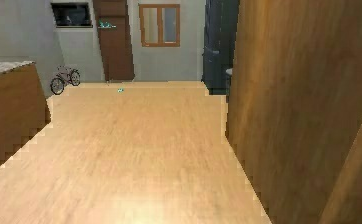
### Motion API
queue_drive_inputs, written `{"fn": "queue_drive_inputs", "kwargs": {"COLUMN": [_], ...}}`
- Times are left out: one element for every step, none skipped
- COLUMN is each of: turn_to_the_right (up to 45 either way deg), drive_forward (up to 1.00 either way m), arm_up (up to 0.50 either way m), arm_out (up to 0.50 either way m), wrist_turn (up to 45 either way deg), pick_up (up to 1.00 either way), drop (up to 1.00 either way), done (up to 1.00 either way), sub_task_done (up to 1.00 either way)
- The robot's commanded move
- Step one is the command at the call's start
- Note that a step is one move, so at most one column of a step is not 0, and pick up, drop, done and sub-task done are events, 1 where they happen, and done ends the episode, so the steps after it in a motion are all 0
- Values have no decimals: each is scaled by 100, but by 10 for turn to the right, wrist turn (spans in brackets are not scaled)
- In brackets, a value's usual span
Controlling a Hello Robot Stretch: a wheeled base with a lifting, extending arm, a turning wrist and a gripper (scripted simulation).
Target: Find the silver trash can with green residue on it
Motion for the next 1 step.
{"fn": "queue_drive_inputs", "kwargs": {"turn_to_the_right": [0], "drive_forward": [100], "arm_up": [0], "arm_out": [0], "wrist_turn": [0], "pick_up": [0], "drop": [0], "done": [0], "sub_task_done": [0]}}
